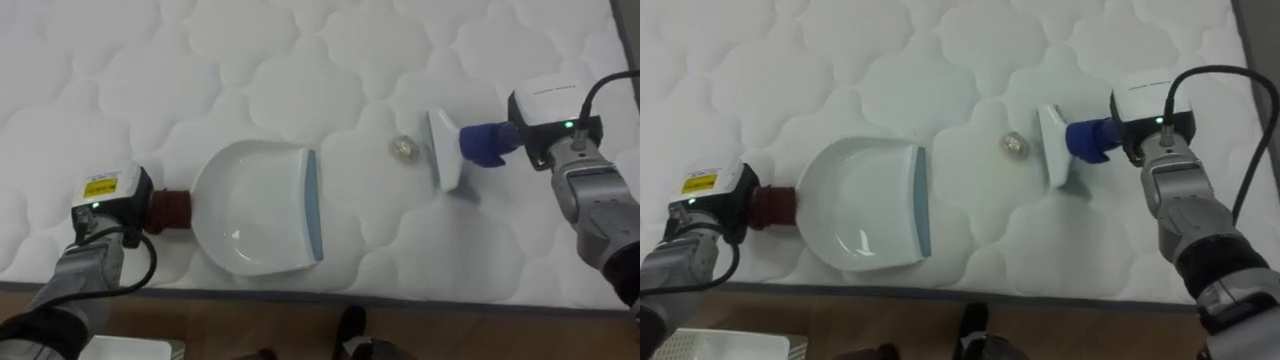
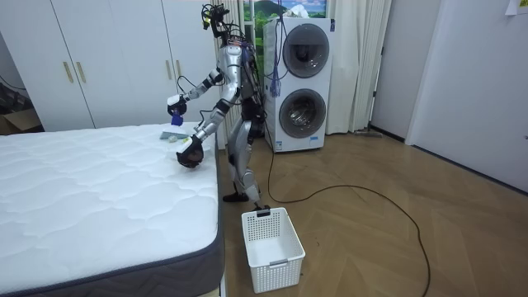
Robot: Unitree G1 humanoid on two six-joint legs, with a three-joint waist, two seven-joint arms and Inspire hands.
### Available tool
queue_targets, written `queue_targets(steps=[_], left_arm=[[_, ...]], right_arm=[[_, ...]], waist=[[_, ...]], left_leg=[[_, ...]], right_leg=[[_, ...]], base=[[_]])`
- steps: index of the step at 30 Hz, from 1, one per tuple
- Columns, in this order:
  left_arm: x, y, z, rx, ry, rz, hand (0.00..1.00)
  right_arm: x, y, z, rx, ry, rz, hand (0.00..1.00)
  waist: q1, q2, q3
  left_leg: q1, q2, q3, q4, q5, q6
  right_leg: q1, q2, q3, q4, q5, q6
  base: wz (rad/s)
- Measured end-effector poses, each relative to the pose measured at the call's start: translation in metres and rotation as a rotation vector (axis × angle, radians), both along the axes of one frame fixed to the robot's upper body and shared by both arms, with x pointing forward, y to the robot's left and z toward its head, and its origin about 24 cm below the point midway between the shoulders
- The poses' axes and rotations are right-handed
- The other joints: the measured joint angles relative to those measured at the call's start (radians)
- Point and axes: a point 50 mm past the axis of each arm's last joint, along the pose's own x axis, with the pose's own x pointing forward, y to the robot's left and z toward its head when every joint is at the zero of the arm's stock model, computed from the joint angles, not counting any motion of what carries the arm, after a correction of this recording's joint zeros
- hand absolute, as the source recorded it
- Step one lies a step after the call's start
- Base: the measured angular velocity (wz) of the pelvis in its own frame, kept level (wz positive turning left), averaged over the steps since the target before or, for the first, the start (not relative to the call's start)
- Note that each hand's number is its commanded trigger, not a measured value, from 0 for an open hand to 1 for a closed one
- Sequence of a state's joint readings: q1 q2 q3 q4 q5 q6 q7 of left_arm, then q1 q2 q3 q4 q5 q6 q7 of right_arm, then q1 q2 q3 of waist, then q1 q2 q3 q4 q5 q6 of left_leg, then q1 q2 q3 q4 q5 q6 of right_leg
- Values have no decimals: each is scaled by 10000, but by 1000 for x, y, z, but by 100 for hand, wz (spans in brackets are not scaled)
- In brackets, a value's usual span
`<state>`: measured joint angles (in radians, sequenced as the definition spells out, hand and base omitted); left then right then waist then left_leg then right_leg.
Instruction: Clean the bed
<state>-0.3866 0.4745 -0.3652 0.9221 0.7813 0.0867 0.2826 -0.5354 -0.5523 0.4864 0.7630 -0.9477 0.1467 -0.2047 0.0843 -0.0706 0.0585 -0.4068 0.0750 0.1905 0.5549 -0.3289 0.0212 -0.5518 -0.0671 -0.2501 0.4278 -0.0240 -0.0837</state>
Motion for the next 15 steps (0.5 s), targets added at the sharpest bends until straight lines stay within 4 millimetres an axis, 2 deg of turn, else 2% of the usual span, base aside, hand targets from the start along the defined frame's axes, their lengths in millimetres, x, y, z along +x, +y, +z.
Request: queue_targets(steps=[3,9,15], left_arm=[[-1,0,-1,-19,36,-3,100],[-4,0,-4,-45,130,5,100],[-3,-1,-3,-40,64,-171,100]], right_arm=[[-6,9,-9,384,426,190,100],[-8,40,-9,1084,965,1181,100],[-11,57,-7,1264,1421,1998,100]], waist=[[-15,117,-56],[6,120,-59],[18,107,-67]], left_leg=[[91,-21,56,-108,15,-19],[216,-12,186,-394,101,-149],[156,5,171,-355,147,-180]], right_leg=[[51,-10,41,-1,1,1],[31,92,182,-142,67,-90],[-25,154,246,-166,55,-108]], base=[[-2],[-8],[-3]])
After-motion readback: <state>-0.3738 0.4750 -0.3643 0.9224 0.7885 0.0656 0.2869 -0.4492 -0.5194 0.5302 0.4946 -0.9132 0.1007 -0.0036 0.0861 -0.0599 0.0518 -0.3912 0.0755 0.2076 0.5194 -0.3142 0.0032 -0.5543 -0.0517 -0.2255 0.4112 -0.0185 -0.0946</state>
